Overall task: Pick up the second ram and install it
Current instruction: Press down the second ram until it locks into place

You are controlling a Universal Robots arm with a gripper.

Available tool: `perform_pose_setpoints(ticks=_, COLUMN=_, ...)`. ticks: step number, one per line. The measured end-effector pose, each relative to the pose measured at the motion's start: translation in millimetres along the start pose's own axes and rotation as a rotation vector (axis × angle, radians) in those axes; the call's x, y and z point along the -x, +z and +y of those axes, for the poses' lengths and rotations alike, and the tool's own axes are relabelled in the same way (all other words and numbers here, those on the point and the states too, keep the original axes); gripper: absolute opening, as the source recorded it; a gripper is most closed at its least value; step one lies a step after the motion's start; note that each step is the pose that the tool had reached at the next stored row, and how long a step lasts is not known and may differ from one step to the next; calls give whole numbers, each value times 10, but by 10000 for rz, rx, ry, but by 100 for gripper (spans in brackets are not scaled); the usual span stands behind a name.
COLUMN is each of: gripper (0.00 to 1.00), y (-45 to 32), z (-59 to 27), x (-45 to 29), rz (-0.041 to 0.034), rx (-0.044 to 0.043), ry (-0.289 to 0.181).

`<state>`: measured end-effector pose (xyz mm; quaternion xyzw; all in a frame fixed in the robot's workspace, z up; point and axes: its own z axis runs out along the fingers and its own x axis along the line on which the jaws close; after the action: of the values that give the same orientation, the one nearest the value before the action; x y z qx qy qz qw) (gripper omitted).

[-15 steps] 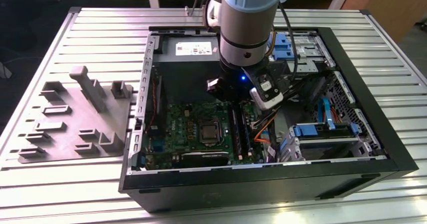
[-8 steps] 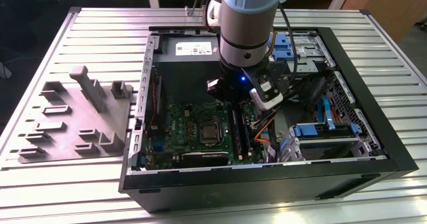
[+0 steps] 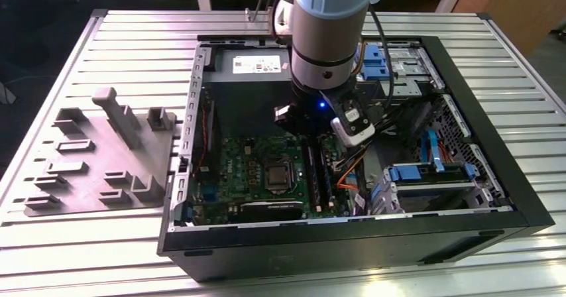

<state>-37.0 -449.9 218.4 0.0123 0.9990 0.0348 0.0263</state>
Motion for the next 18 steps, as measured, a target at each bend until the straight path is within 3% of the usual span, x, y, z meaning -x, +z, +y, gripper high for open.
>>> perform_pose_setpoints(ticks=13, gripper=10, y=17, z=-2, x=-1, rz=-1, rx=-3, ry=0)
perform_pose_setpoints(ticks=15, gripper=10, y=-15, z=3, x=1, rz=-9, rx=32, ry=2)
perform_pose_setpoints(ticks=18, gripper=10, y=-106, z=8, x=5, rz=-2, rx=19, ry=2)
